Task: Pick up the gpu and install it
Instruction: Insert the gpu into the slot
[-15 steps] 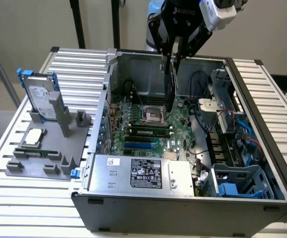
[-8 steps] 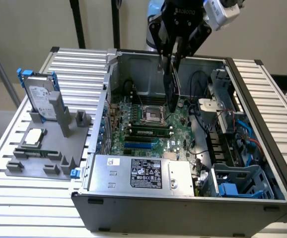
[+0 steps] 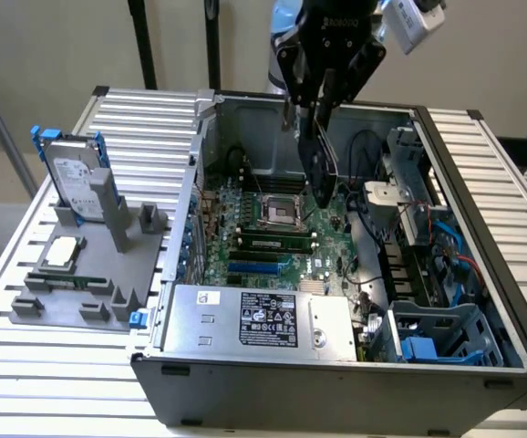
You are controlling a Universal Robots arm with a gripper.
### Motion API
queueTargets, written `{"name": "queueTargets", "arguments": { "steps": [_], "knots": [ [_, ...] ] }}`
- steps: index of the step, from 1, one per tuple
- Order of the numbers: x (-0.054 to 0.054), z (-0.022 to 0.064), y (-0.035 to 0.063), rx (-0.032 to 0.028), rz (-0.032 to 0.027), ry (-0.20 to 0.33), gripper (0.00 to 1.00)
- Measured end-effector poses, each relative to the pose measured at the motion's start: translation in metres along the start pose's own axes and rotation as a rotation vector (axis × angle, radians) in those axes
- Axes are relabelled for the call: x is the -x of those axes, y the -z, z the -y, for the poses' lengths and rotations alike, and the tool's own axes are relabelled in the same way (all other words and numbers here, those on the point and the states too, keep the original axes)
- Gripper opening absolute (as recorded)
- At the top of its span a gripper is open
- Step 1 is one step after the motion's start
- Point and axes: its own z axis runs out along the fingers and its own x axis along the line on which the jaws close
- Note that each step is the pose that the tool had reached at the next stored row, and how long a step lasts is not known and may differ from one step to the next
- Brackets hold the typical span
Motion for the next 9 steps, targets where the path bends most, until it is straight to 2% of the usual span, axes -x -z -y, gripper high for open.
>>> {"name": "queueTargets", "arguments": {
  "steps": [9],
  "knots": [
    [0.0001, 0.0001, -0.0024, -0.0060, -0.0056, 0.163, 0.27]
  ]
}}
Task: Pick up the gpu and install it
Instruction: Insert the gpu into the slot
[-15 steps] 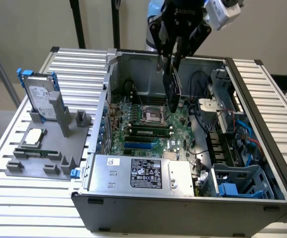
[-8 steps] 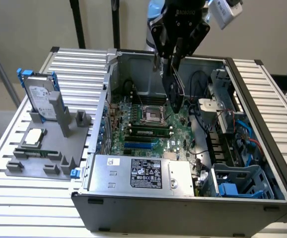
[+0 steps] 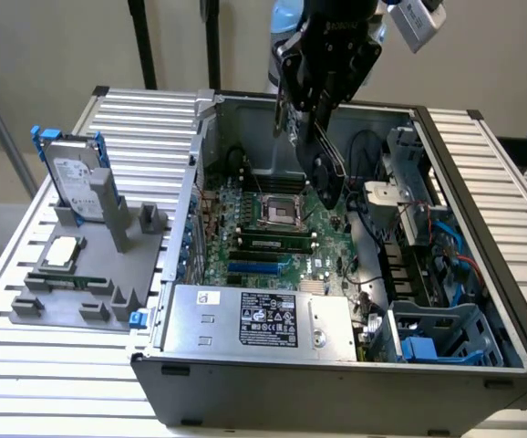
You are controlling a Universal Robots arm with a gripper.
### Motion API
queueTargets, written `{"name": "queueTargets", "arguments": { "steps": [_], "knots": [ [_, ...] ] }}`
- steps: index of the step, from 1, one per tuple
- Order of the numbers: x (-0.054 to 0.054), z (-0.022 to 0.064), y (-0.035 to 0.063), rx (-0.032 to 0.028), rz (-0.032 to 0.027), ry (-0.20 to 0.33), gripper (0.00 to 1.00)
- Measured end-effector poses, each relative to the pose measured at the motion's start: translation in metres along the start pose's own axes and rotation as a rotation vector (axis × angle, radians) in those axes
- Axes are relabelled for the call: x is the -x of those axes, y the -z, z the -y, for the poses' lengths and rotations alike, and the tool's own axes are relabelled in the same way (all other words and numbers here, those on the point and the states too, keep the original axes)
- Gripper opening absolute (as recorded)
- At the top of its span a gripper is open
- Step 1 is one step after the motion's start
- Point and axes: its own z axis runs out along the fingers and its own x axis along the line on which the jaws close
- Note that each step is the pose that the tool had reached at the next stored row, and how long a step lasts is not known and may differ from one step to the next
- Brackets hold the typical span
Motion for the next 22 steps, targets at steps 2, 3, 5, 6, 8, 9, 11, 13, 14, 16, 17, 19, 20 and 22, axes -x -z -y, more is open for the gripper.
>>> {"name": "queueTargets", "arguments": {
  "steps": [2, 3, 5, 6, 8, 9, 11, 13, 14, 16, 17, 19, 20, 22],
  "knots": [
    [0.0000, 0.0000, -0.0005, -0.0014, -0.0013, 0.037, 0.27],
    [0.0000, 0.0000, -0.0009, -0.0019, -0.0019, 0.054, 0.27],
    [0.0001, 0.0000, -0.0014, -0.0032, -0.0031, 0.090, 0.27],
    [0.0001, 0.0001, -0.0017, -0.0039, -0.0037, 0.108, 0.27],
    [0.0001, 0.0001, -0.0023, -0.0053, -0.0050, 0.146, 0.27],
    [0.0002, 0.0001, -0.0027, -0.0059, -0.0056, 0.164, 0.27],
    [0.0001, 0.0001, -0.0032, -0.0072, -0.0069, 0.200, 0.27],
    [0.0002, 0.0001, -0.0039, -0.0085, -0.0081, 0.236, 0.27],
    [0.0002, 0.0001, -0.0042, -0.0092, -0.0087, 0.254, 0.27],
    [0.0002, 0.0002, -0.0048, -0.0105, -0.0099, 0.291, 0.27],
    [0.0002, 0.0002, -0.0051, -0.0112, -0.0106, 0.309, 0.27],
    [0.0002, 0.0002, -0.0058, -0.0125, -0.0118, 0.345, 0.27],
    [0.0003, 0.0002, -0.0061, -0.0132, -0.0124, 0.363, 0.27],
    [0.0003, 0.0002, -0.0066, -0.0144, -0.0136, 0.398, 0.27]
  ]
}}
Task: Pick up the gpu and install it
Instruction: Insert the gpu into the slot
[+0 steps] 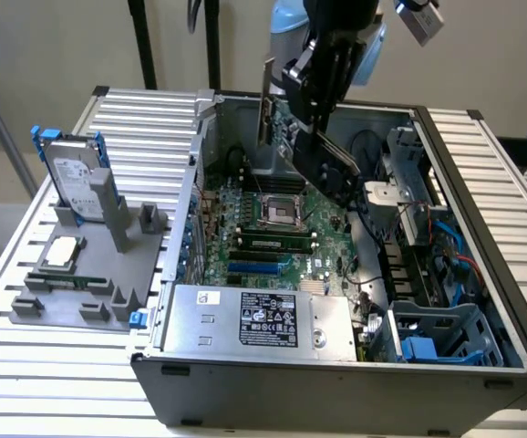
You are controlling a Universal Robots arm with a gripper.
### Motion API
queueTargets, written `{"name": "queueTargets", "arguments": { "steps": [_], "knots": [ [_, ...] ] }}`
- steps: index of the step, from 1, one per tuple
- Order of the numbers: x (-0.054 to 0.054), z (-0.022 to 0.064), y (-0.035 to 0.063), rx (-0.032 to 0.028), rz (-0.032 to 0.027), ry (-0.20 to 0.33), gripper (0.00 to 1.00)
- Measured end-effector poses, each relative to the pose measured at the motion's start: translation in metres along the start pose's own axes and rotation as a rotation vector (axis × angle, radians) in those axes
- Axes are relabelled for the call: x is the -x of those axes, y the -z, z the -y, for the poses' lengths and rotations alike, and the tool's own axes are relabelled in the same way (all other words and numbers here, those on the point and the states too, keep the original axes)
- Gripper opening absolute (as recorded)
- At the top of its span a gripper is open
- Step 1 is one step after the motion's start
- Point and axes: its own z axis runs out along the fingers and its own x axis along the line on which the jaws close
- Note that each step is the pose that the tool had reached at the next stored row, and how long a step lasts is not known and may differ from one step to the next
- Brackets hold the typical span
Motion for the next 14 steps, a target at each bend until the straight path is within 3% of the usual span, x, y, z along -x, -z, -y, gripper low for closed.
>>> {"name": "queueTargets", "arguments": {
  "steps": [14],
  "knots": [
    [0.0001, 0.0002, -0.0037, -0.0094, -0.0088, 0.256, 0.27]
  ]
}}
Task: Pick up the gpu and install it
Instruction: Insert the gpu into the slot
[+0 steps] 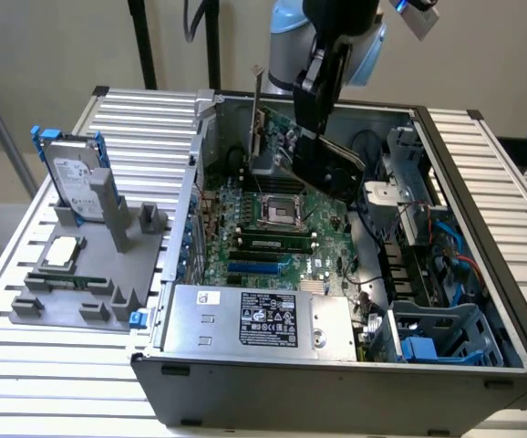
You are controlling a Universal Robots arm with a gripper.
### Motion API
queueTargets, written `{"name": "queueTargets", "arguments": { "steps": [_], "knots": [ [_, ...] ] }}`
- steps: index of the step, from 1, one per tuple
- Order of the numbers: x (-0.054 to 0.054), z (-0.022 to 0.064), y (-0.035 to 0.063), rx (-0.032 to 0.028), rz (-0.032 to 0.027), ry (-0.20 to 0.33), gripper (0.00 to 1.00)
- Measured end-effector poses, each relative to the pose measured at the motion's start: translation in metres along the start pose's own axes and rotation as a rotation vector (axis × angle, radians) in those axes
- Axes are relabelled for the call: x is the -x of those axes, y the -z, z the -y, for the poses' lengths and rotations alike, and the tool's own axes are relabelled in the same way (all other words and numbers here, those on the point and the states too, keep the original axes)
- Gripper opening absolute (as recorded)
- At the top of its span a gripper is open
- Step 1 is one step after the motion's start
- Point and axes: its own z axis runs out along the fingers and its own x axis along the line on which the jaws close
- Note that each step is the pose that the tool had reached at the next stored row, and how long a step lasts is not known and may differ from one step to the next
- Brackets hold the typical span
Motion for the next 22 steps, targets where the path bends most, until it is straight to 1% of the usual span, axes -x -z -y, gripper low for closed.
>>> {"name": "queueTargets", "arguments": {
  "steps": [15, 20, 22],
  "knots": [
    [0.000, 0.0001, -0.0044, -0.0099, -0.0094, 0.272, 0.27],
    [0.000, 0.0003, -0.0094, -0.0130, -0.0120, 0.360, 0.27],
    [0.000, 0.0002, -0.0126, -0.0131, -0.0107, 0.385, 0.27]
  ]
}}
